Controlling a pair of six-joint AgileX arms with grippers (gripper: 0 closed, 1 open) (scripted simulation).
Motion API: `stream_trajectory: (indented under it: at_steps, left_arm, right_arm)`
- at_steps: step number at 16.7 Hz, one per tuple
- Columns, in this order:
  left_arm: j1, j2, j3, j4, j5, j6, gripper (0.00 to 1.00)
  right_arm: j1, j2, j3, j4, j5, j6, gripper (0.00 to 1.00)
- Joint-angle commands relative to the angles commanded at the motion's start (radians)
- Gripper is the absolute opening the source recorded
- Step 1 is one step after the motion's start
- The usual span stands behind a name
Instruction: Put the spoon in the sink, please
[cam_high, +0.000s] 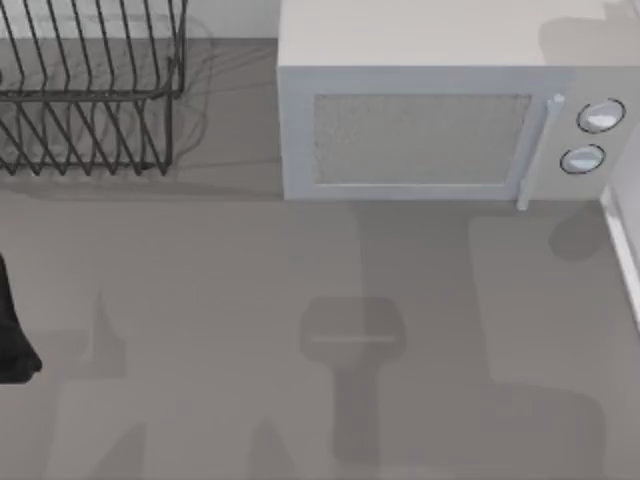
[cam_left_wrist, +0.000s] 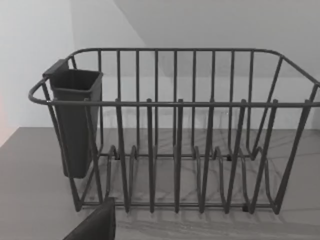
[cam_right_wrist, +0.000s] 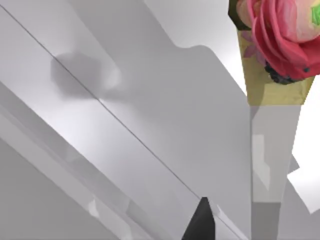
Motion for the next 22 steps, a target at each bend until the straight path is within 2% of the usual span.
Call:
stream_trajectory:
  at_steps: [5,14,19,22]
  left_arm:
    - [0.0,0.0,0.0,0.0,0.0,0.0,1.0]
    - [0.0,0.0,0.0,0.0,0.0,0.0,1.0]
    - [0.0,0.0,0.0,0.0,0.0,0.0,1.0]
    - [0.0,0.0,0.0,0.0,0.0,0.0,1.0]
  right_arm:
    - [0.007,0.034,0.037,-0.017,0.0,0.001,0.0]
    - [0.002,0.305,0.467,-0.159,0.005,0.004,0.0]
    - [0.002,0.321,0.487,-0.167,0.005,0.003,0.0]
    - [0.002,0.321,0.487,-0.167,0.005,0.003,0.23]
